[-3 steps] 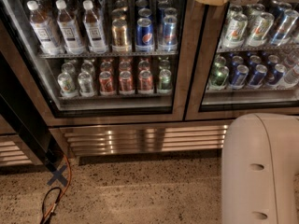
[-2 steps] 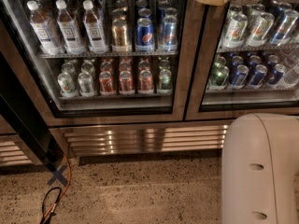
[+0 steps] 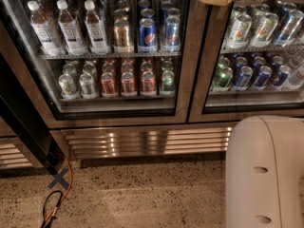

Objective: Open left fridge door

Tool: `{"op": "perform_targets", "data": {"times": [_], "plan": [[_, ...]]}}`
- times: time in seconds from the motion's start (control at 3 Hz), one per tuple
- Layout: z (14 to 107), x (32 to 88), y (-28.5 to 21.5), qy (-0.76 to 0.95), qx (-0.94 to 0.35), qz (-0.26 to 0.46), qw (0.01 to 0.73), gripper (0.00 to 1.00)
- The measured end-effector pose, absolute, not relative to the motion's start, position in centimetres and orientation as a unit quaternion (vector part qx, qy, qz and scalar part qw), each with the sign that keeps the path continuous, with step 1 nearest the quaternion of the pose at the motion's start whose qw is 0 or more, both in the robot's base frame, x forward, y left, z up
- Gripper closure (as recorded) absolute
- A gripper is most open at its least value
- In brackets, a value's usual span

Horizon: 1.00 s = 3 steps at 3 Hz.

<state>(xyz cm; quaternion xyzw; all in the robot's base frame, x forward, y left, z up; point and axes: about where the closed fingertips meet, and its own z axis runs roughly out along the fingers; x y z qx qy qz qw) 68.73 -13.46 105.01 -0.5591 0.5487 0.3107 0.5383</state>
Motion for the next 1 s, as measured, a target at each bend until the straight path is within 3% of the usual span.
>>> {"op": "perform_targets", "data": {"times": [0.33, 1.0], "plan": [[105.04, 68.73, -13.46, 0.549, -0.559, 0.311, 0.539, 1.0], [105.01, 68.78, -13.5, 0.549, -0.558, 0.31, 0.539, 0.58]]}}
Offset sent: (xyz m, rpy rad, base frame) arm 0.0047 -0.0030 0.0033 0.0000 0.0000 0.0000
